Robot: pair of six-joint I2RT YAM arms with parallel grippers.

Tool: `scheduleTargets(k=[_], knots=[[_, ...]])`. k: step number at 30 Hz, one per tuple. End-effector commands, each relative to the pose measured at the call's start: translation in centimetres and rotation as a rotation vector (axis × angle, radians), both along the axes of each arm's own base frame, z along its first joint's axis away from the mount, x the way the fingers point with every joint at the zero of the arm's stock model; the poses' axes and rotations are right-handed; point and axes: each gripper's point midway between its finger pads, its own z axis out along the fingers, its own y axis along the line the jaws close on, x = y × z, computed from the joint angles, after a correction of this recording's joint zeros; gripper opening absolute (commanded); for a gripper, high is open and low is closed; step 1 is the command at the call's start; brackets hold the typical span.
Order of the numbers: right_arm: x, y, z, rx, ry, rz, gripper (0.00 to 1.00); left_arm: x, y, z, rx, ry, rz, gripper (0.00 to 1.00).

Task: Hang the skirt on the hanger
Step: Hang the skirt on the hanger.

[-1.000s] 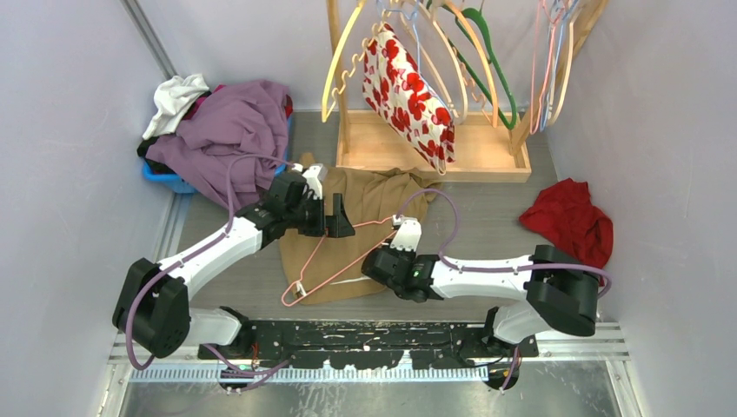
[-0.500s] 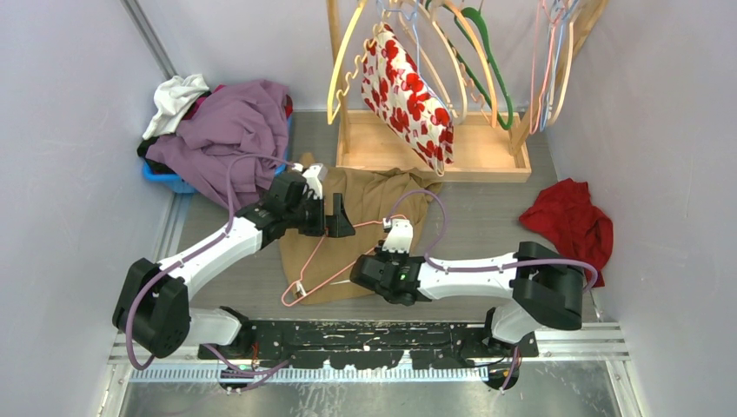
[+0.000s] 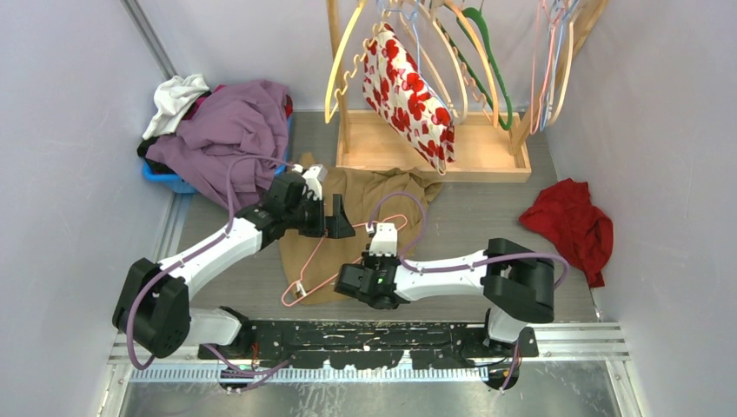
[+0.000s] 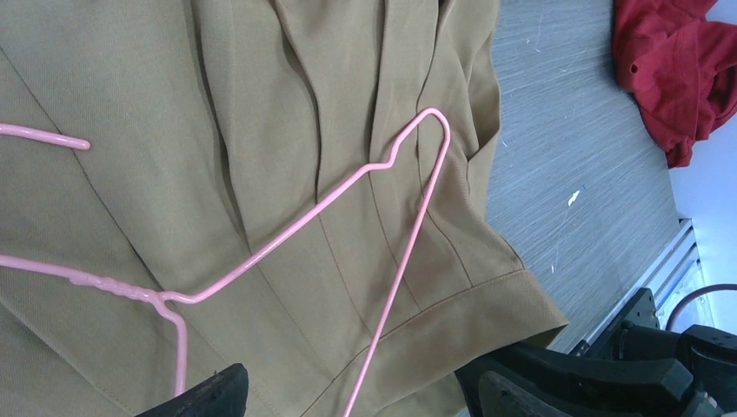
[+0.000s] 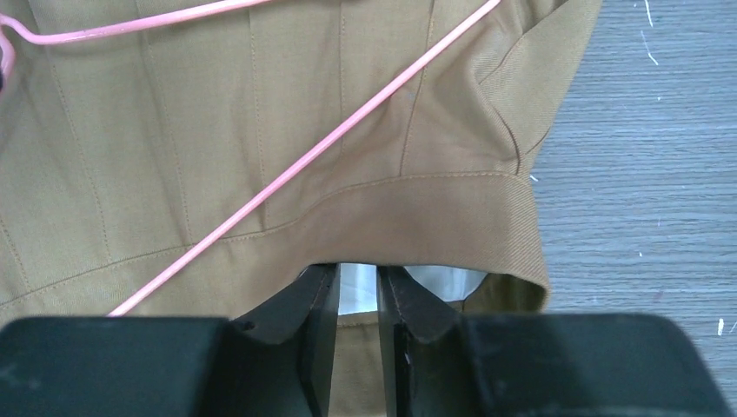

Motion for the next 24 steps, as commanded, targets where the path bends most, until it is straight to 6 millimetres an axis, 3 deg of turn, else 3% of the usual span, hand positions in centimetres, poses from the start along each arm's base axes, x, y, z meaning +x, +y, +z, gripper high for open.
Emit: scheduleTargets(k=[1,24], knots=[[0.8,0.3,1.9,-0.025,-0.094,-0.045,0.28,0.7,-0.4,1.8,-0.052,-0.071,-0.014,0.99],[1.0,-0.3,0.3,-0.146,-0.107,-0.075,0.26,0.8,0.1,1.6,-0.064,-0.063,-0.005,0.99]])
